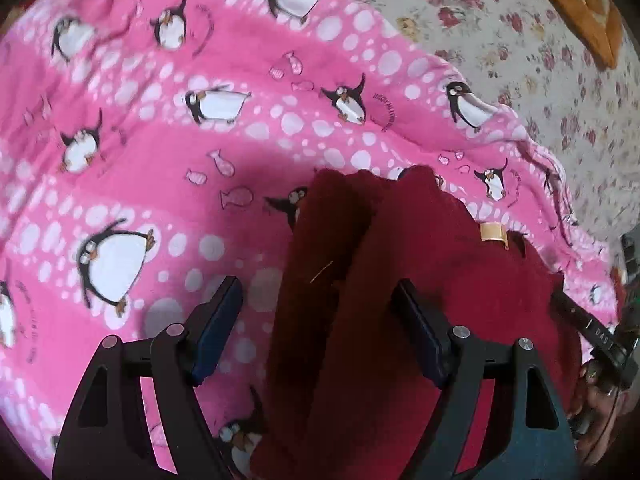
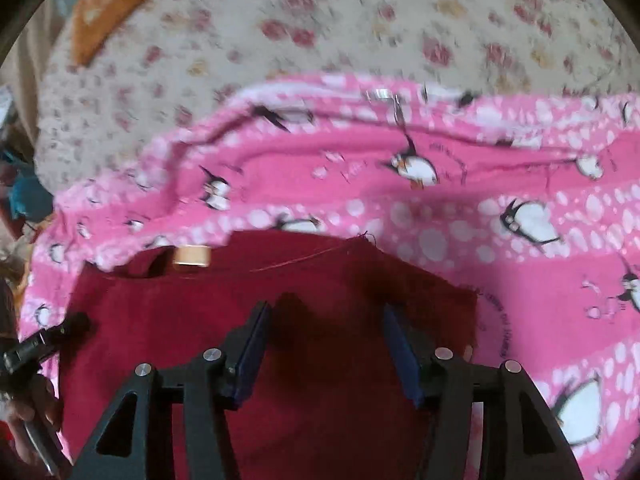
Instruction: Fold small clothes
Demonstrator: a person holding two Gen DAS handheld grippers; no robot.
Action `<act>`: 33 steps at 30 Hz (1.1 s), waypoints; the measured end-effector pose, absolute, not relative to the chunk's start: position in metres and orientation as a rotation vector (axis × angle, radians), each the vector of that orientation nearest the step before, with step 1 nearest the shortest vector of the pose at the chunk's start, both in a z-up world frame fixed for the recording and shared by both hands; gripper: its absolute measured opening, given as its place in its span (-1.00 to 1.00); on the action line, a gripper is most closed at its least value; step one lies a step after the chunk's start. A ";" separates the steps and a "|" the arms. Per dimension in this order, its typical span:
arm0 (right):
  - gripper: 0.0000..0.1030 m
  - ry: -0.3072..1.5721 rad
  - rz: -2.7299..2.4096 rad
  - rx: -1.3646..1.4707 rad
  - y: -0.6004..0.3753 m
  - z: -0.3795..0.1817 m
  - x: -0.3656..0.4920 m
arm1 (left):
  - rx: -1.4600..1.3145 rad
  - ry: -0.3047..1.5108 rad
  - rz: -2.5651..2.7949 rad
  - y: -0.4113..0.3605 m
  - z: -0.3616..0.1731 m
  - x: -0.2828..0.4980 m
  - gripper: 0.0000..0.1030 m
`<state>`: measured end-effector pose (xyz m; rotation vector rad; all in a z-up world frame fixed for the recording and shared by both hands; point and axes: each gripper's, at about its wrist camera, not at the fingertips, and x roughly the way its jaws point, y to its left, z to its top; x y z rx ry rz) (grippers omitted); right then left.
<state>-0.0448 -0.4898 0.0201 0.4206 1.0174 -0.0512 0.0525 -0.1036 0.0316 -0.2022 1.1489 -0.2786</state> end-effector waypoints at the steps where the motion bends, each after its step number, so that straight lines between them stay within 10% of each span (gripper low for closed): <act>1: 0.06 1.008 -0.054 0.420 -0.490 0.022 -0.045 | -0.205 1.139 -0.283 -0.102 0.033 0.051 0.52; 33: 0.08 1.027 0.172 0.192 -0.396 0.079 -0.150 | -0.046 1.022 -0.334 -0.083 0.054 -0.077 0.52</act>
